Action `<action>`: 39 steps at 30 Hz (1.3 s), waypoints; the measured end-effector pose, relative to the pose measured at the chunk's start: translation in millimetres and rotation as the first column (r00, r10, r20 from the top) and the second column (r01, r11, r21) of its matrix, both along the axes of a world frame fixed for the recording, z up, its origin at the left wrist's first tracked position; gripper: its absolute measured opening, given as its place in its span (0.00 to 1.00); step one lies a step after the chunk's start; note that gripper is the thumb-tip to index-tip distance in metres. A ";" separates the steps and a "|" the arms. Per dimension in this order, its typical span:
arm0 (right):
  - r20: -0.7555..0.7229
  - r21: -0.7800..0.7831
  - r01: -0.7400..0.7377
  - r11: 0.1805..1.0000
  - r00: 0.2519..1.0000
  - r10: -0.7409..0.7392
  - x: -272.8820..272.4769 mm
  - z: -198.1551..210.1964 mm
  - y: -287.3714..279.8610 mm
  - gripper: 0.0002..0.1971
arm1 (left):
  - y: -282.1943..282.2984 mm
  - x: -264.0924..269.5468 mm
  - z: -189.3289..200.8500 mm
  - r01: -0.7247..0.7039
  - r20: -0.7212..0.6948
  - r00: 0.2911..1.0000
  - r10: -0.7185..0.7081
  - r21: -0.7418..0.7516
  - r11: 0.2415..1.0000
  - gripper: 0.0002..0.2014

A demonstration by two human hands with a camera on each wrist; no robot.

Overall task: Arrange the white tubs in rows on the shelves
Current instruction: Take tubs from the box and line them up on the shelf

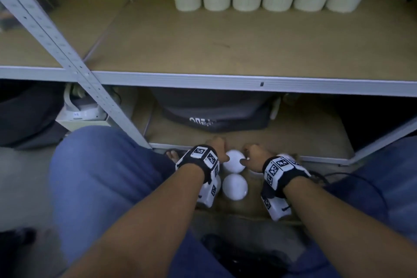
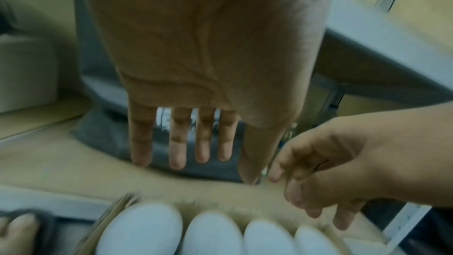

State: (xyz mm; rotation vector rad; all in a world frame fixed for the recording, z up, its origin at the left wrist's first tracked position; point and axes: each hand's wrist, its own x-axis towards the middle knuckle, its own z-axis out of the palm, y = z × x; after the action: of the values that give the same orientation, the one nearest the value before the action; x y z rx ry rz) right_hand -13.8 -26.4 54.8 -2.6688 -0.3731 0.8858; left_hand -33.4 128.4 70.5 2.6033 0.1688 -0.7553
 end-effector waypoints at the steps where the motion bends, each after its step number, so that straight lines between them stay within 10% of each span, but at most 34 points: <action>1: -0.008 -0.018 -0.004 1.000 1.000 0.004 -3.7 -10.5 0.6 0.23 | 0.4 -1.0 -12.2 0.021 -0.012 1.000 -0.021 0.020 1.000 0.21; 9: -0.134 -0.168 -0.050 0.985 0.991 0.027 -27.5 -87.6 8.6 0.36 | 8.9 -30.0 -107.4 -0.006 -0.300 0.953 0.034 0.092 0.996 0.47; 18: 0.016 -0.232 -0.157 0.960 0.986 0.165 -35.2 -130.9 21.2 0.42 | 2.1 -40.3 -145.0 -0.097 -0.200 0.972 0.126 0.147 0.984 0.38; 39: -0.079 -0.027 0.096 0.995 0.992 -0.098 -40.1 -128.0 30.0 0.45 | -9.7 -48.9 -145.8 -0.132 -0.101 0.981 0.163 0.257 0.957 0.36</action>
State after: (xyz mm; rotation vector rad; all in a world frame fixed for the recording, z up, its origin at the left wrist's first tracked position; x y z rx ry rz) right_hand -53.9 3.7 -73.2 -2.6371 -0.2143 0.9695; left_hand -82.3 118.6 -75.2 2.7388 0.5205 -0.8887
